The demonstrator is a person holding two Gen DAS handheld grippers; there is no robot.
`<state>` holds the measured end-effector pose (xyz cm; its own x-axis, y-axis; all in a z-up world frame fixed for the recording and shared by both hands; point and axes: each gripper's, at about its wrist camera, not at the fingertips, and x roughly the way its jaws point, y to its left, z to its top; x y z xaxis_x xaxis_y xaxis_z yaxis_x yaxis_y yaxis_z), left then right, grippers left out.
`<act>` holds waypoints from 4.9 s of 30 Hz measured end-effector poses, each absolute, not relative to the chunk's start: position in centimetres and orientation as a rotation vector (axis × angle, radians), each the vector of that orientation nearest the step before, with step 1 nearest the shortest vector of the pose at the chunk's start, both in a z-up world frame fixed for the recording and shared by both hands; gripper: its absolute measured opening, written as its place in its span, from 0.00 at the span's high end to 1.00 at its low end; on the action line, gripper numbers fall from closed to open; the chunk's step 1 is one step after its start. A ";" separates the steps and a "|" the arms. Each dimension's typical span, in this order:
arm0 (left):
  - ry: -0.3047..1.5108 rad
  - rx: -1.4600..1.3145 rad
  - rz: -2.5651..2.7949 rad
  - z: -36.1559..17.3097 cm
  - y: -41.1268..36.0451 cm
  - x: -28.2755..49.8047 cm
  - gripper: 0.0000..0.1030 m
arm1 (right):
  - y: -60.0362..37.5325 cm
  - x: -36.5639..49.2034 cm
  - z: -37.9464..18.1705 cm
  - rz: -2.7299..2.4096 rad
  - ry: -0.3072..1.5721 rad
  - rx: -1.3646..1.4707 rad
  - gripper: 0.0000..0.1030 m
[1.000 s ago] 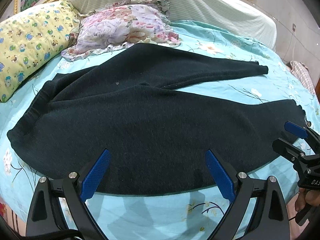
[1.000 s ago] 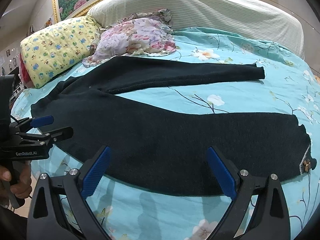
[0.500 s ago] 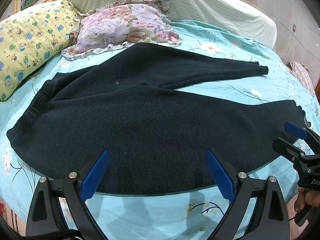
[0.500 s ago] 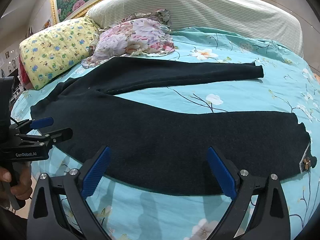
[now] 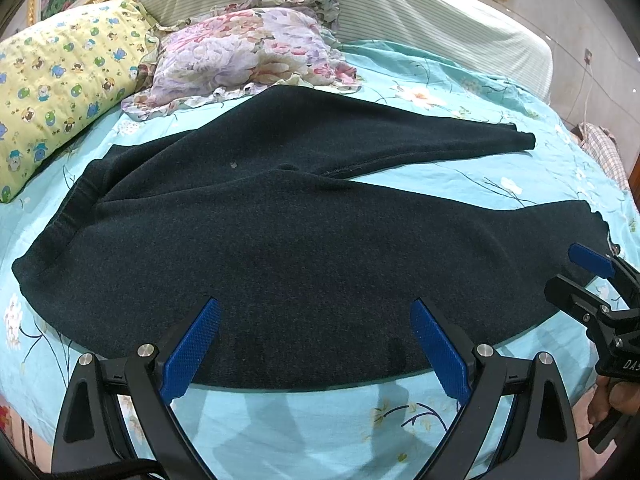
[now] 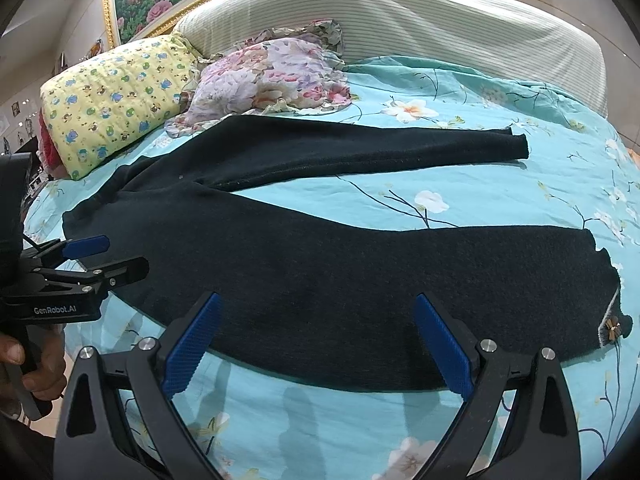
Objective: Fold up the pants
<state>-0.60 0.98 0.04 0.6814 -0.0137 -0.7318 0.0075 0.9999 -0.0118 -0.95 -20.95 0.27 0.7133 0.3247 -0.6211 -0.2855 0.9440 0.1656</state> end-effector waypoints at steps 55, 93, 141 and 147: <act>0.885 0.123 -0.279 5.4 -1.2 14.9 0.06 | -32.0 14.5 5.4 0.217 0.822 0.253 0.06; 1.139 0.258 -0.667 0.3 -9.4 31.7 0.88 | -41.2 29.7 1.6 0.268 0.963 0.425 0.92; 1.114 0.059 -0.819 0.1 -9.7 5.9 0.81 | -43.1 3.1 1.0 0.332 0.930 0.370 0.93; 1.135 0.041 -0.832 -1.2 -10.2 4.7 0.55 | -43.2 2.5 0.4 0.279 0.953 0.404 0.63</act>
<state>4.69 -10.21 -1.23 0.1633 -0.5634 -0.8099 0.6025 0.7070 -0.3703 2.55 -43.20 0.41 0.5526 0.4034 -0.7294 -0.0542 0.8906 0.4515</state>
